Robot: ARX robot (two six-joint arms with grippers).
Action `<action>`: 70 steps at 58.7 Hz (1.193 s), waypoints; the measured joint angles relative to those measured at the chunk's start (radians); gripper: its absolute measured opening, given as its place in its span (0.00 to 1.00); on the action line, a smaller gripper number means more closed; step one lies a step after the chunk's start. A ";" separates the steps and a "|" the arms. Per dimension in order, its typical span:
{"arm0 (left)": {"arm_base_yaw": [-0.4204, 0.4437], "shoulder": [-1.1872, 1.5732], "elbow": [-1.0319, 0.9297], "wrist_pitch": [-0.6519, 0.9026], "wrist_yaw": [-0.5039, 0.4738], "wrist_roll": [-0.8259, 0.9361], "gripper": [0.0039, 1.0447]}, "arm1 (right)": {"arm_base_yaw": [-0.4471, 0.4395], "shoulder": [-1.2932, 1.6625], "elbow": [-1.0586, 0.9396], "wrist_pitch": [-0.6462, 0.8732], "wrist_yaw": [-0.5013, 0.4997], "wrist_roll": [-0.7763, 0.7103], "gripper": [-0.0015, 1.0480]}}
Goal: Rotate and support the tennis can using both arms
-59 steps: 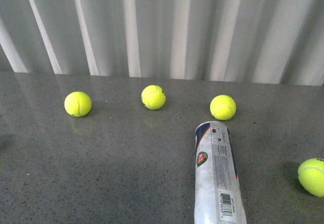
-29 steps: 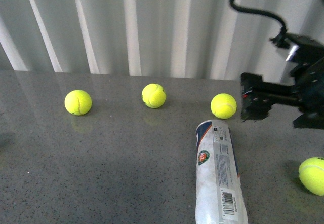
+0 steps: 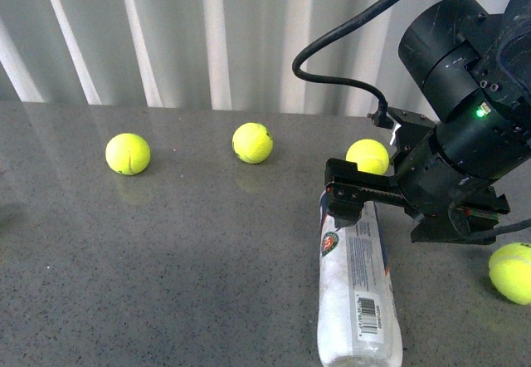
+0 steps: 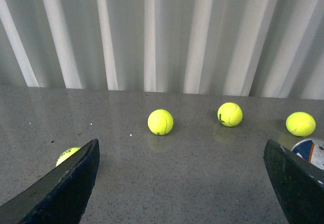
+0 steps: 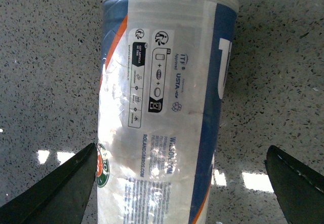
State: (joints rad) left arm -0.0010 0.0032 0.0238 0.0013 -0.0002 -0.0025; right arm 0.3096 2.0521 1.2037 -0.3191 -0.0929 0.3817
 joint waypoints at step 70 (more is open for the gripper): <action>0.000 0.000 0.000 -0.001 0.000 0.000 0.94 | 0.023 0.109 0.051 0.083 0.013 -0.037 0.21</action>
State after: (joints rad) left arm -0.0010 0.0032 0.0238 0.0006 -0.0002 -0.0025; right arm 0.3325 2.1609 1.2549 -0.2363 -0.0799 0.3443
